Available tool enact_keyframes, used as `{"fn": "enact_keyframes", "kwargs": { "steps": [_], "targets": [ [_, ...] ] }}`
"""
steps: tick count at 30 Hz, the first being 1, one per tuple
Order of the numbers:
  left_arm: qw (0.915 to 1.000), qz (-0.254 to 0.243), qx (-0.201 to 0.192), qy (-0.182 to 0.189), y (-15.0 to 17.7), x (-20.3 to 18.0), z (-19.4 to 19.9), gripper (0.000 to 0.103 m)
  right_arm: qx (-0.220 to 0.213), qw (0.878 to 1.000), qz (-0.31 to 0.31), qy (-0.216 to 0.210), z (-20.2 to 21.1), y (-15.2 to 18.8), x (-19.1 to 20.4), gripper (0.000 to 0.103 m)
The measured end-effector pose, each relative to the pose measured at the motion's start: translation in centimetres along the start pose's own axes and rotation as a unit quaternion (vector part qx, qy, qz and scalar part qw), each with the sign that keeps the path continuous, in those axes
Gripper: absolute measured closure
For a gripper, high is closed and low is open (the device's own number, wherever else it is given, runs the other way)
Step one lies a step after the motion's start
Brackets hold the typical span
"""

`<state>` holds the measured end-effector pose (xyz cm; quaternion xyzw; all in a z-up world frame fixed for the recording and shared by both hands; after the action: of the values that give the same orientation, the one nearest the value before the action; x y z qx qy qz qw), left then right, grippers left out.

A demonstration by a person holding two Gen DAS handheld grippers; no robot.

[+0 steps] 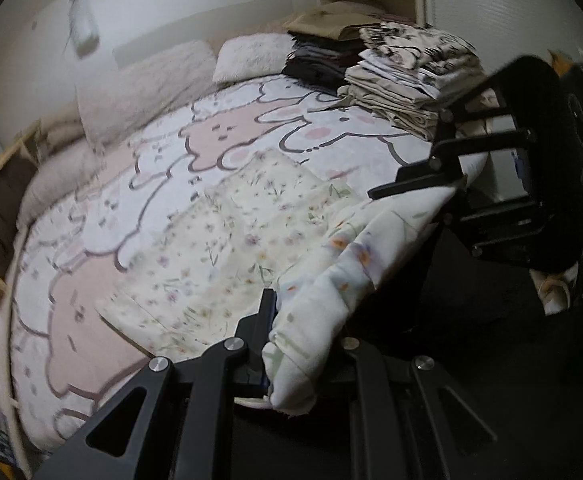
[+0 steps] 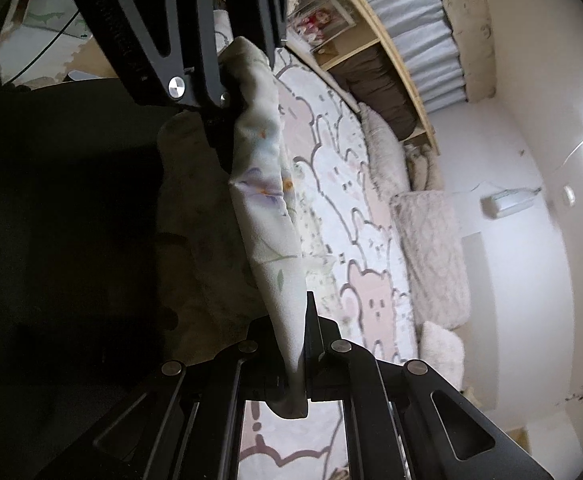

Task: Fold clothes
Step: 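Carry the blanket edge over with both tools and lay it onto the blanket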

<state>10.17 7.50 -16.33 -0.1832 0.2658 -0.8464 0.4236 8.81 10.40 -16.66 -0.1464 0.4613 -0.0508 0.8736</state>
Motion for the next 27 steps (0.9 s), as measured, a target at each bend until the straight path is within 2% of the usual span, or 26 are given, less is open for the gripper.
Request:
{"fn": "enact_keyframes", "kwargs": {
  "steps": [4, 12, 20, 27],
  "targets": [
    [0.9998, 0.019, 0.007, 0.008, -0.9, 1.9, -1.1, 0.088, 0.004, 1.0, -0.011, -0.017, -2.5, -0.7, -1.5, 0.097],
    [0.9971, 0.04, 0.045, 0.047, -3.4, 6.4, -3.8, 0.088, 0.021, 0.995, -0.041, -0.087, -8.8, -1.7, -5.3, 0.097],
    [0.9908, 0.057, 0.086, 0.088, -6.0, 10.9, -6.5, 0.088, 0.044, 0.98, -0.091, -0.169, -14.5, -1.8, -8.0, 0.097],
    [0.9716, 0.103, 0.143, 0.158, -7.0, 15.0, -11.0, 0.088, 0.077, 0.958, -0.133, -0.242, -20.6, -1.2, -8.9, 0.097]
  ]
}}
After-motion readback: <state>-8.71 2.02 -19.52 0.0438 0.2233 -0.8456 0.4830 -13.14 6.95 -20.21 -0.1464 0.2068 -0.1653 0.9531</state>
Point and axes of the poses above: each gripper's, at about its wrist camera, not at the fingertips, and z roughly against the way its jaws point, x to its left, y to its underside, the point moved 10 cm from there along -z, roughly the way its jaws point, and after that the axes turned 4 degrees about y, right-handed, at the moved point
